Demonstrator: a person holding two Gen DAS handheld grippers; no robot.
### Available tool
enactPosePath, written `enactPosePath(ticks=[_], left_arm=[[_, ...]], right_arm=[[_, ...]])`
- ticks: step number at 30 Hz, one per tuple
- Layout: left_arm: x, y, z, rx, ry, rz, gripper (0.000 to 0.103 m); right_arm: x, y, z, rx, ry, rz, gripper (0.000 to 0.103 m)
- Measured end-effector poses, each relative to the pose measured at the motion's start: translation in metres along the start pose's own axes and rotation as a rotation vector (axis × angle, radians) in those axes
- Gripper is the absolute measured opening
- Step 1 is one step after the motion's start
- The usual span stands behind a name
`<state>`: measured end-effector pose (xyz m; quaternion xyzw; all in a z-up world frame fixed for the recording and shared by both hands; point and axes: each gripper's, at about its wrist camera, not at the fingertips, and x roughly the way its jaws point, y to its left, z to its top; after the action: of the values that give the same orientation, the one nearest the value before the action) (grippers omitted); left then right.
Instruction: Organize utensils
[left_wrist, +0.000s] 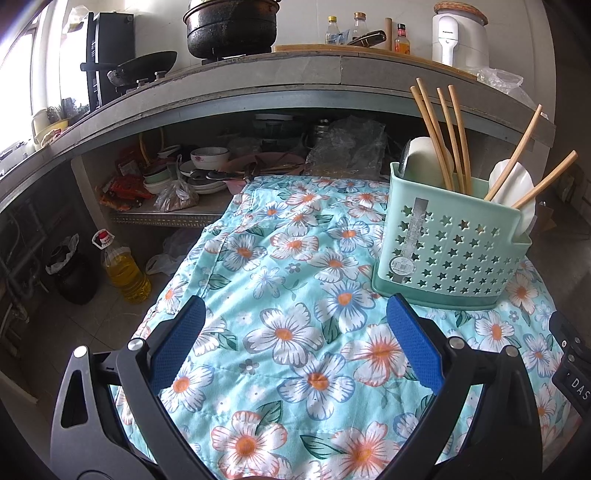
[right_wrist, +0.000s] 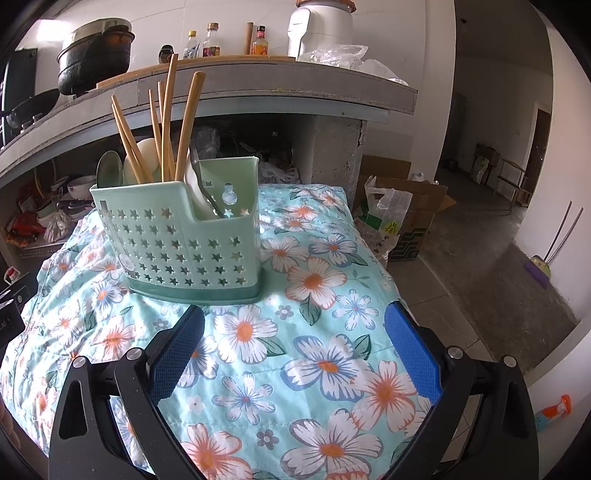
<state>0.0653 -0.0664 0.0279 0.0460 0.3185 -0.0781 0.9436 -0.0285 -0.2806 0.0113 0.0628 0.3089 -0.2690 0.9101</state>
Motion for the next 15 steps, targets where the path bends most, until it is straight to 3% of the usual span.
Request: enactPosePath(ticks=[15], left_arm=[[-0.0004, -0.0019, -0.0002, 0.000, 0.000, 0.001, 0.095]], right_arm=[[-0.0002, 0.0000, 0.0005, 0.002, -0.002, -0.001, 0.095]])
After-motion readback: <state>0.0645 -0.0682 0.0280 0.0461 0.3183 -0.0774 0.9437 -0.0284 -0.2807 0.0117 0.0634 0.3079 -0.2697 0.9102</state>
